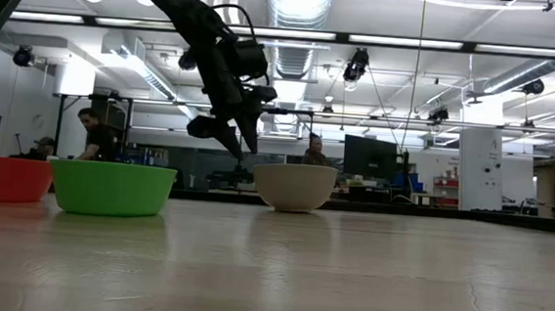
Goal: Nest bowls inside each other
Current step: Move the stacked bowls to the left, then stack the middle green bowl on the top green bowl
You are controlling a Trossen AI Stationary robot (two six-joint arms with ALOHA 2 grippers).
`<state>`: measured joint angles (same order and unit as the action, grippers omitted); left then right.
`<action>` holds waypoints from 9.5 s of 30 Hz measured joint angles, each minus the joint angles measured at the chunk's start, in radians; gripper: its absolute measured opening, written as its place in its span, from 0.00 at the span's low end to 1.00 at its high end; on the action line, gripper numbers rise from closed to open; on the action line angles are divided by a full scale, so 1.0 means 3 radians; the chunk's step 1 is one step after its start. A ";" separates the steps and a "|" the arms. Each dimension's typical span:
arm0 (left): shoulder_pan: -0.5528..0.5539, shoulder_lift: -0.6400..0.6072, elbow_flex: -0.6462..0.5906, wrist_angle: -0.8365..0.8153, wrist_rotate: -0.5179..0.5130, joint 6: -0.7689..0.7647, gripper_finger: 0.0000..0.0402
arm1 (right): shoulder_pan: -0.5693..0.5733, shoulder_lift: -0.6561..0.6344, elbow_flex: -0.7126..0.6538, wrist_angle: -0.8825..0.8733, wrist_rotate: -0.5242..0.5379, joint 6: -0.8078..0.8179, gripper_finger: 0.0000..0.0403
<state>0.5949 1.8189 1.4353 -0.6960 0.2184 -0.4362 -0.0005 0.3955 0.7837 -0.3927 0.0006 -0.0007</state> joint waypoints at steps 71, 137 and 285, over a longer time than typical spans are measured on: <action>0.0019 0.0226 0.0065 -0.0114 0.0263 0.0189 0.03 | 0.0000 0.0000 0.0000 0.0000 0.0000 0.0000 0.08; 0.0495 -0.1404 -0.1684 0.0436 -0.0085 -0.0692 0.03 | 0.0000 0.0001 0.0000 0.0000 0.0000 0.0000 0.08; -0.1345 -0.2637 -0.1974 -0.0426 -0.0296 -0.0453 0.34 | 0.0001 0.0000 0.0000 0.0000 0.0000 0.0000 0.08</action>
<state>0.1914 1.0279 0.8431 -0.8237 0.1295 -0.5721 -0.0003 0.3955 0.7836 -0.3927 0.0006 -0.0006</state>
